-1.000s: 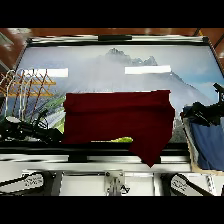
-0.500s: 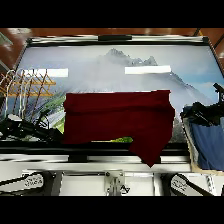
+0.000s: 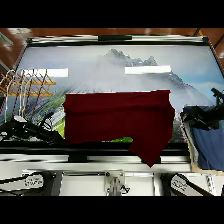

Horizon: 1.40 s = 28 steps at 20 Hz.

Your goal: Fold the shirts.

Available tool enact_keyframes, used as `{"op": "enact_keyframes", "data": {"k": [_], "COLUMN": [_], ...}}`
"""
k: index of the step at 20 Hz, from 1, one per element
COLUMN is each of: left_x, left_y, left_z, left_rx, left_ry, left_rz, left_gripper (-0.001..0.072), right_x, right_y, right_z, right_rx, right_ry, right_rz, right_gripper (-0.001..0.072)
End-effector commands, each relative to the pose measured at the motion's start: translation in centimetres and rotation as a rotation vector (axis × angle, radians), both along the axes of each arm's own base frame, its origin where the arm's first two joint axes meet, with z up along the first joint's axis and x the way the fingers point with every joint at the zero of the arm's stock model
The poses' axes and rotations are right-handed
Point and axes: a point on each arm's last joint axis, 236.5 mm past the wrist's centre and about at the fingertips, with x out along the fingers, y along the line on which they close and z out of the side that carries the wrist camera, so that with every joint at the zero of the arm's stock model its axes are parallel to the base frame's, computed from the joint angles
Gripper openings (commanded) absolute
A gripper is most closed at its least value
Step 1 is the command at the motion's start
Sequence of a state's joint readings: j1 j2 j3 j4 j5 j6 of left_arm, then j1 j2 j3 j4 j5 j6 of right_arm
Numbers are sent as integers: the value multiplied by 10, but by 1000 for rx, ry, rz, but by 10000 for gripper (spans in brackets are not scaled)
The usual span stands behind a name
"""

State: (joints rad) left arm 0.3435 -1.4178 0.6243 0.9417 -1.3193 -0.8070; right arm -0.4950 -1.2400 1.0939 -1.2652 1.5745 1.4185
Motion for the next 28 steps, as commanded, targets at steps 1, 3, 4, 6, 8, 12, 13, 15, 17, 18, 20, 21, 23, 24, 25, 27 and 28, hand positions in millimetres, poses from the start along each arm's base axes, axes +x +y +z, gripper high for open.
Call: {"op": "enact_keyframes", "data": {"k": [1,3,4,6,8,12,13,15,17,18,20,21,23,24,25,27,28], "left_x": [0,2,3,4,3,3,3,4,4,4,4,4,4,4,6,15,24], "left_y": [-5,-8,-9,-9,-9,-9,-9,-9,-9,-9,-9,-9,-9,-9,-8,-7,-6], "left_z": [5,7,8,9,9,9,9,9,9,9,9,9,9,9,10,18,27], "left_rx": [-28,-40,-45,-49,-49,-47,-46,-47,-47,-47,-46,-46,-46,-45,-45,-54,-63], "left_ry": [7,4,3,3,3,9,13,13,13,13,13,12,12,11,7,-17,-37], "left_rz": [8,17,21,23,23,29,33,34,34,34,35,35,36,36,35,30,19], "left_gripper": [39,39,38,39,39,38,38,39,38,38,38,39,38,38,38,36,35], "right_x": [-36,-49,-52,-55,-58,-52,-47,-45,-50,-56,-66,-69,-68,-65,-59,-38,-25], "right_y": [18,36,40,40,44,58,58,55,59,62,67,68,69,72,75,77,77], "right_z": [-38,-63,-75,-92,-102,-111,-111,-113,-116,-119,-126,-129,-129,-128,-124,-108,-96], "right_rx": [61,121,124,107,112,185,185,173,182,189,198,198,202,213,235,264,284], "right_ry": [113,125,122,108,103,89,73,68,81,94,117,121,116,104,78,12,-21], "right_rz": [30,23,12,0,-3,-6,-18,-28,-34,-33,-36,-40,-46,-44,-37,-42,-46], "right_gripper": [580,577,576,542,541,539,470,452,452,452,430,371,242,141,70,70,69]}}
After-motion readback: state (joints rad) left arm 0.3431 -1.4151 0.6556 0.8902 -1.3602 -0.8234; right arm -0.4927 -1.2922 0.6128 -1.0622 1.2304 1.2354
